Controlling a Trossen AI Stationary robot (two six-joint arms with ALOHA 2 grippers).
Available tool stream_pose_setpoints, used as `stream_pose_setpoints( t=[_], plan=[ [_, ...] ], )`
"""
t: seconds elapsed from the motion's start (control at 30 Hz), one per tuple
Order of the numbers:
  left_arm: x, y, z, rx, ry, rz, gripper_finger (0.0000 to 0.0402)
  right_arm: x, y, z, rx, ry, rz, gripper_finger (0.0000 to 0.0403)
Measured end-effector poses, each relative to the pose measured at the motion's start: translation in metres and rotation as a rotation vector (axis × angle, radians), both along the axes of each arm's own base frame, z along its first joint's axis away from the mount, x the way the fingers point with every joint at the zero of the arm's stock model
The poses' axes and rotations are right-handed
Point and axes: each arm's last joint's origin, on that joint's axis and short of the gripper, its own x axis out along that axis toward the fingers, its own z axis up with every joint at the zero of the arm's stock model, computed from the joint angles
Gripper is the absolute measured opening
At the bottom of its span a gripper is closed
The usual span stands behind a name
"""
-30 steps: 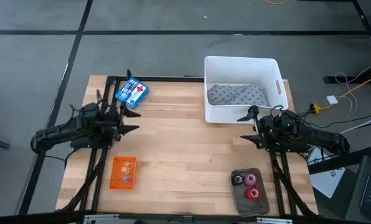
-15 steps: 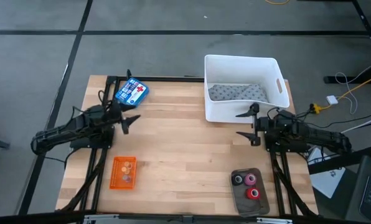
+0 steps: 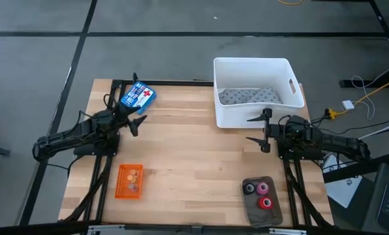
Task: Pick & place medical supplies in basket/bin
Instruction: Return to Home Position
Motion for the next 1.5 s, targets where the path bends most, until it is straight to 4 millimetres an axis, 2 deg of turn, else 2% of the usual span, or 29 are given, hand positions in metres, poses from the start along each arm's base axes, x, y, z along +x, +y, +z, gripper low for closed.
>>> stream_pose_setpoints(
  t=[0.3,0.6,1.5],
  plan=[
    [0.0026,0.0007,-0.0032,-0.143,-0.064,0.037,0.0270,0.0000,0.0002,-0.0008,-0.079,0.009,0.010,0.0352],
    [0.0028,0.0007,-0.0036,-0.413,-0.286,0.130,0.0270,0.0001,0.0003,-0.0014,-0.156,0.015,0.016,0.0352],
    [0.0029,0.0007,-0.0039,-0.423,-0.291,0.131,0.0270,0.0001,0.0005,-0.0010,-0.187,0.010,0.024,0.0352]
  ],
)
